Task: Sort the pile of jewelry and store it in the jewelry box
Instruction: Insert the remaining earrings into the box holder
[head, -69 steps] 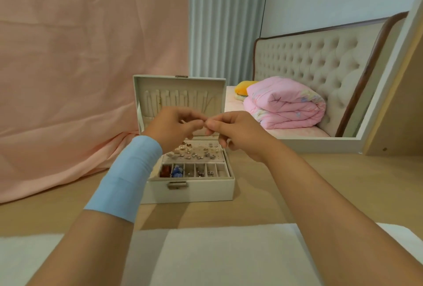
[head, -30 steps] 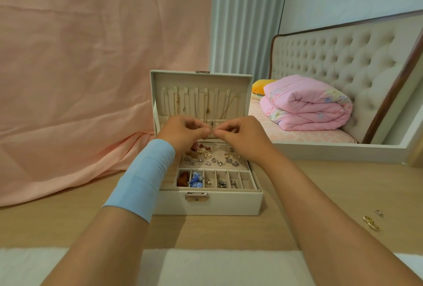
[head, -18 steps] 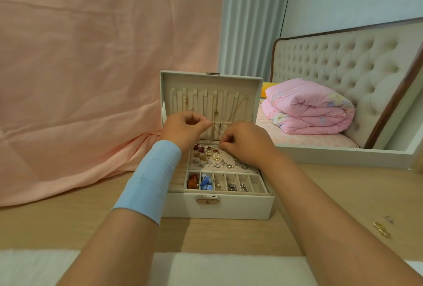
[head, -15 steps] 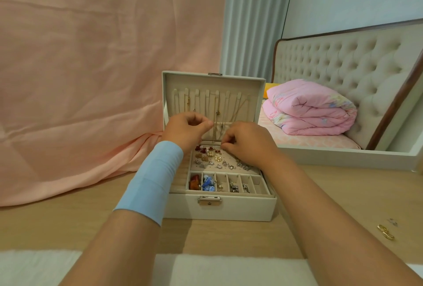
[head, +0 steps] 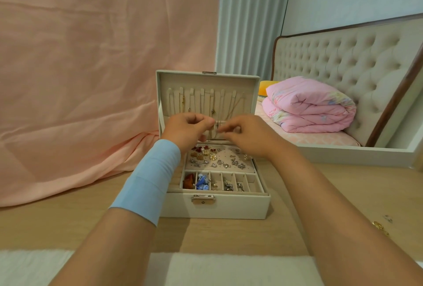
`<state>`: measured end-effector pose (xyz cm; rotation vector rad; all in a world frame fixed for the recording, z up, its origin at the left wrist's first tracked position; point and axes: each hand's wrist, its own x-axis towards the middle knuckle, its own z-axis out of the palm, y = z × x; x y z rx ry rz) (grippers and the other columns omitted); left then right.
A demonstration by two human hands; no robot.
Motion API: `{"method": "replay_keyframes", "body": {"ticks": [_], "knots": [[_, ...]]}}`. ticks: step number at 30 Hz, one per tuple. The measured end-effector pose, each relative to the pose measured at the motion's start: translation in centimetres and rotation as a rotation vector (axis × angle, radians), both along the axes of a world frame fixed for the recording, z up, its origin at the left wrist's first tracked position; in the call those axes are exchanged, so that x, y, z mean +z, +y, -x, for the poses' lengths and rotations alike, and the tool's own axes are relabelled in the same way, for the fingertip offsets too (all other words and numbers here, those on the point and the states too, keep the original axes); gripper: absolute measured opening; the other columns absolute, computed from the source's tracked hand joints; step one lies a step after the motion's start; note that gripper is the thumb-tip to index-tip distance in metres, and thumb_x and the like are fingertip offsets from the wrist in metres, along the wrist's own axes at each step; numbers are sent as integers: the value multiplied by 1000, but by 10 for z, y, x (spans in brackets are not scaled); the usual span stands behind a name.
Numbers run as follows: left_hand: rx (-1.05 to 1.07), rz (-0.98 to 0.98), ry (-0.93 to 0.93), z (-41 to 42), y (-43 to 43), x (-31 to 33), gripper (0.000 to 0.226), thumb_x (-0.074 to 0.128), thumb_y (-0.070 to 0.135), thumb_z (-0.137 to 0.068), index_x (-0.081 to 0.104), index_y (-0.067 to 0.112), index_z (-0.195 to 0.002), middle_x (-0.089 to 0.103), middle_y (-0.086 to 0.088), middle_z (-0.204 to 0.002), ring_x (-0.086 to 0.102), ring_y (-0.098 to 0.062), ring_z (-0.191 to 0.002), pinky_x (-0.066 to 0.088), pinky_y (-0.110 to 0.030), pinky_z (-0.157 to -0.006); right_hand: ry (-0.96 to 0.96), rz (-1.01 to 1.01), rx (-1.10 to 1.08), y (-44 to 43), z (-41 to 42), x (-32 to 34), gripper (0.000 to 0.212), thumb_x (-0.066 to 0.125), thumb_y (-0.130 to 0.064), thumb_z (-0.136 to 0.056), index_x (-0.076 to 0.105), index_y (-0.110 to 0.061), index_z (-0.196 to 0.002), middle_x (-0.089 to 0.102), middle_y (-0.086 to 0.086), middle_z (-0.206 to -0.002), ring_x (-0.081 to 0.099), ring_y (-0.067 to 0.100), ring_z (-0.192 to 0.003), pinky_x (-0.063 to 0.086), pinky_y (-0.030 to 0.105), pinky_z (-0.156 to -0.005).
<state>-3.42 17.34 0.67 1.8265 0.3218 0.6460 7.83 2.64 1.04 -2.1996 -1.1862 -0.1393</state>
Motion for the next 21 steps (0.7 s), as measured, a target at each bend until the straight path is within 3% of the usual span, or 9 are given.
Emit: {"method": "replay_keyframes", "body": {"ticks": [3,7,13,21], "knots": [[-18,108,-18,0,-4,4,9,68,34,-90,73,26,-92,74,8,-91,66,-7,-68,48,-21,-57,100,-222,96,-2,7,17,21,80,-20,-85,77,-29,-103,73,-11,-87,60,-10,-62,45,22,-68],[-70,240,-39,1,-10,12,14,69,31,-90,73,20,-98,74,3,-88,64,-7,-62,47,-23,-57,187,-379,138,-2,14,22,23,86,-15,-79,79,-18,-101,76,0,-84,59,0,-50,50,24,-54],[-77,206,-9,5,-10,13,16,68,34,-91,74,22,-100,75,5,-93,63,-6,-64,46,-23,-58,187,-487,139,-1,10,17,11,81,-15,-84,82,-17,-95,76,-1,-75,56,10,-46,50,24,-52],[-19,66,27,2,-10,10,11,64,34,-93,72,28,-88,74,9,-87,64,-6,-68,50,-20,-58,203,-441,86,1,9,11,13,84,-14,-81,82,-21,-92,74,-14,-69,59,-8,-53,43,8,-56]]}}
